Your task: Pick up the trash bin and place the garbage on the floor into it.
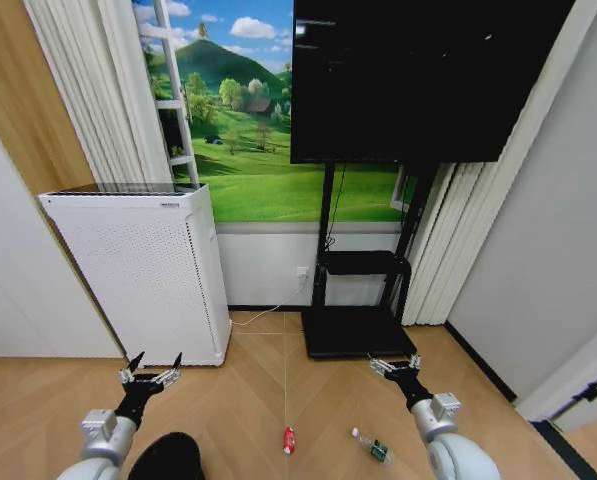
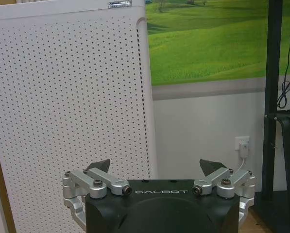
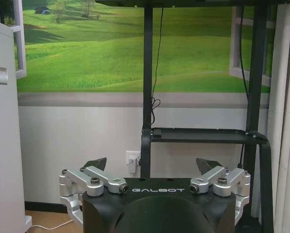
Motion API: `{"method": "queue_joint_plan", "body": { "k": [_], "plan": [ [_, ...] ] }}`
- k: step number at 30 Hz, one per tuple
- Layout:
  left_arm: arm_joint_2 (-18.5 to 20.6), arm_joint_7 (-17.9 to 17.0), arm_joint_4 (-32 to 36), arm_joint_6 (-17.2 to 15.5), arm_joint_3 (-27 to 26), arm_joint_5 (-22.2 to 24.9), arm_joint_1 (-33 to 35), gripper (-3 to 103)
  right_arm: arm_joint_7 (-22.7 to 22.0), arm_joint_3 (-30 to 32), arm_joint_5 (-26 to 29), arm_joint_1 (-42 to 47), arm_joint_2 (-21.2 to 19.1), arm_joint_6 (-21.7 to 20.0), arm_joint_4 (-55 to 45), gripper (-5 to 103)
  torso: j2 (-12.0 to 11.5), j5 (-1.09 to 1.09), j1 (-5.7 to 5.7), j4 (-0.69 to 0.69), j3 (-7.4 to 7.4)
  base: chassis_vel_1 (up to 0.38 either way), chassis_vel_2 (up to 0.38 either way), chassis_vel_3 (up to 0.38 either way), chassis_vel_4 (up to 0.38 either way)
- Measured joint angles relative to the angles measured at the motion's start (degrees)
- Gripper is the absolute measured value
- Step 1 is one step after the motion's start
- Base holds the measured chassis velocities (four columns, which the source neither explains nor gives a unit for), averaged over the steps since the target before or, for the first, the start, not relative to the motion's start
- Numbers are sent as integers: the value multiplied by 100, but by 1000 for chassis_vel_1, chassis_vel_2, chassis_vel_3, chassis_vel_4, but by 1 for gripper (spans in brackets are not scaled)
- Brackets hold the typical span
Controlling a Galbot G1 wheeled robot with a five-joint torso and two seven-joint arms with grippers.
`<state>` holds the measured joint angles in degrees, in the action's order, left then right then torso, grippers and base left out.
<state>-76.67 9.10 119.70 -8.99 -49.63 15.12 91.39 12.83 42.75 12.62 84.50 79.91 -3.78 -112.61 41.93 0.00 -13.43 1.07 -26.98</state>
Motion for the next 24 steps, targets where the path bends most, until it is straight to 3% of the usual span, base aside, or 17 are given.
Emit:
{"method": "queue_joint_plan", "body": {
  "k": [24],
  "plan": [
    [-51, 1, -11, 55, 2, -122, 17, 100, -12, 30, 33, -1, -6, -24, -45, 100, -646, 0, 263, 0, 382, 0, 0, 0, 0]
  ]
}}
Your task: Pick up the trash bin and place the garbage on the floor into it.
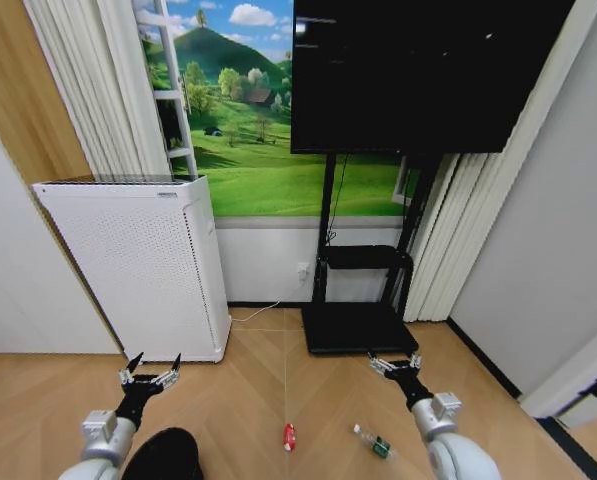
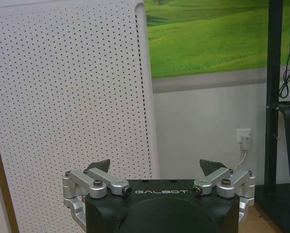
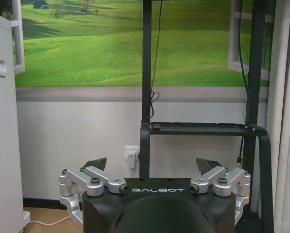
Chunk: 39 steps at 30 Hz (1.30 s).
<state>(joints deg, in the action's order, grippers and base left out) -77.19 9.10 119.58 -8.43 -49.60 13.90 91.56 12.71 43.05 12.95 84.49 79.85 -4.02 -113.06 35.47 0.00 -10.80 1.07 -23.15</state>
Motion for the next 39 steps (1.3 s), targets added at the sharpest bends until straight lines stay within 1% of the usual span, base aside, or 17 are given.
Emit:
{"method": "queue_joint_plan", "body": {
  "k": [6, 10, 13, 18, 22, 24, 28, 31, 38, 39],
  "plan": [
    [5, 22, 4, 12, -7, -34, -1, 100, -1, 4, 16, -13, -6, 0, 2, 100, -117, 0, 46, 0, 70, 0, 0, 0, 0],
    [-6, 26, 2, 50, -12, -96, 10, 100, -5, 0, 16, -12, 14, 12, 16, 100, -260, 0, 103, 0, 157, 0, 0, 0, 0],
    [-10, 26, 0, 61, -11, -107, 13, 100, -5, 0, 15, -10, 15, 14, 16, 100, -280, 0, 111, 0, 169, 0, 0, 0, 0],
    [-15, 26, -9, 84, -5, -130, 10, 100, -5, 24, 28, -8, 7, 21, 18, 100, -442, 0, 176, 0, 267, 0, 0, 0, 0],
    [-12, 26, -9, 85, -5, -129, 11, 100, -5, 27, 30, -4, 12, 25, 18, 100, -516, 0, 204, 0, 313, 0, 0, 0, 0],
    [-21, 23, 0, 85, -4, -90, 20, 100, -1, 28, 30, 6, 21, 40, 18, 100, -601, 0, 236, 0, 366, 0, 0, 0, 0],
    [-25, 22, 1, 85, -4, -89, 30, 100, 3, 35, 30, 8, 21, 52, 20, 100, -657, 0, 258, 0, 399, 0, 0, 0, 0],
    [-27, 22, 0, 85, -1, -88, 38, 100, 5, 40, 29, 10, 20, 58, 27, 100, -759, 0, 298, 0, 462, 0, 0, 0, 0],
    [-25, 22, -1, 86, 7, -79, 38, 100, 8, 38, 26, 9, 26, 61, 33, 100, -875, 0, 342, 0, 535, 0, 0, 0, 0],
    [-25, 22, -4, 96, 9, -75, 34, 100, 9, 35, 26, 7, 27, 61, 35, 100, -928, 0, 360, 0, 569, 0, 0, 0, 0]
  ]
}}
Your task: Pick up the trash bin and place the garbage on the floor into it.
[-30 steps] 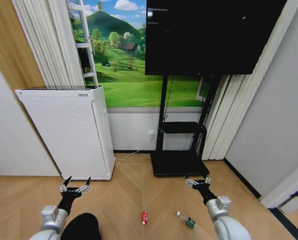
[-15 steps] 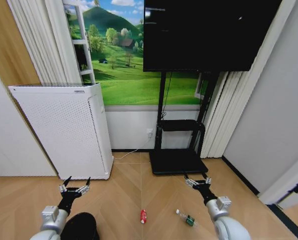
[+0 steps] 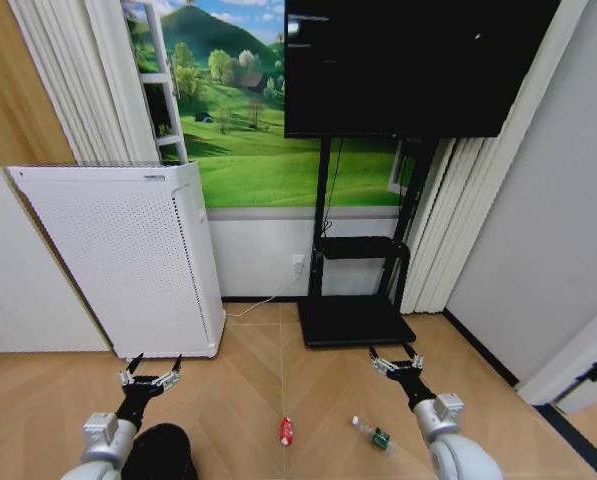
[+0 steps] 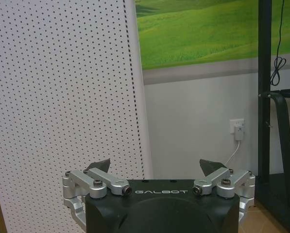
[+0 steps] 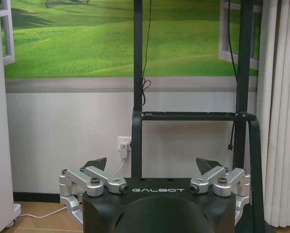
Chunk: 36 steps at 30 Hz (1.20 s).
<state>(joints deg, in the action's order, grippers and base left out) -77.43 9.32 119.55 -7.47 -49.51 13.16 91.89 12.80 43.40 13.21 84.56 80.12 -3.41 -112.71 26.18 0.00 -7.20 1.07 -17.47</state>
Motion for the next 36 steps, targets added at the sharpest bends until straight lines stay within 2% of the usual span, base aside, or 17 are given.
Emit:
{"method": "queue_joint_plan", "body": {
  "k": [25, 28, 36],
  "plan": [
    [-5, 3, -46, 90, -10, -29, 17, 100, 1, -14, -7, 9, 6, 2, 4, 100, -521, 0, 186, 0, 335, 0, 0, 0, 0],
    [2, 32, -46, 120, -13, -30, 20, 100, -9, -14, -9, 16, 13, 2, 3, 100, -654, 0, 229, 0, 425, 0, 0, 0, 0],
    [-1, 38, -63, 122, -14, -31, 9, 100, -36, -6, 6, 2, 1, -7, -27, 100, -841, 0, 290, 0, 552, 0, 0, 0, 0]
  ]
}}
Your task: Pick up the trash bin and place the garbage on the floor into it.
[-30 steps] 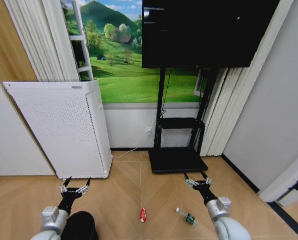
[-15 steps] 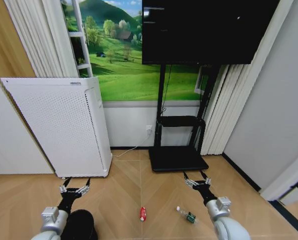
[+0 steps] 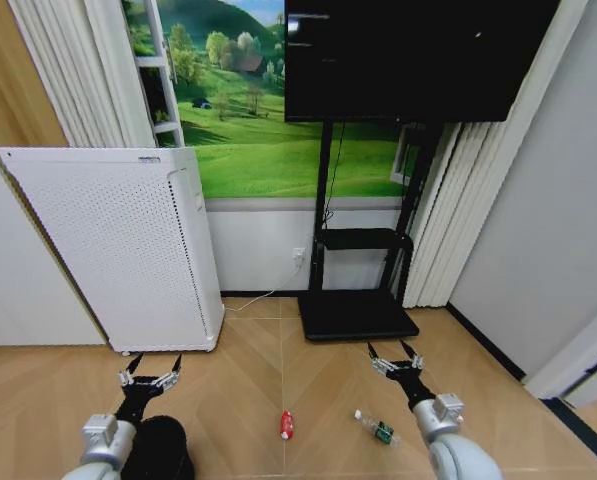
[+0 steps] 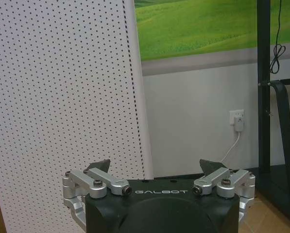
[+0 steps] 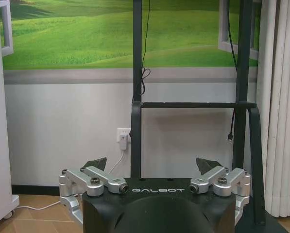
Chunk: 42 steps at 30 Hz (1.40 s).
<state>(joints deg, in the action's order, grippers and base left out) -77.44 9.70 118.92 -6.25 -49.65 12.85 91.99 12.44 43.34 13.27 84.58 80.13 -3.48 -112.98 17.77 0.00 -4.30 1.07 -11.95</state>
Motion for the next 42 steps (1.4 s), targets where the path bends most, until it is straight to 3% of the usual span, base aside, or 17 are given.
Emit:
{"method": "queue_joint_plan", "body": {
  "k": [42],
  "plan": [
    [-26, 42, 23, -6, -32, -15, 15, 100, -10, 79, 12, 56, 46, 78, 19, 100, -921, 0, 241, 0, 678, 0, 0, 0, 0]
  ]
}}
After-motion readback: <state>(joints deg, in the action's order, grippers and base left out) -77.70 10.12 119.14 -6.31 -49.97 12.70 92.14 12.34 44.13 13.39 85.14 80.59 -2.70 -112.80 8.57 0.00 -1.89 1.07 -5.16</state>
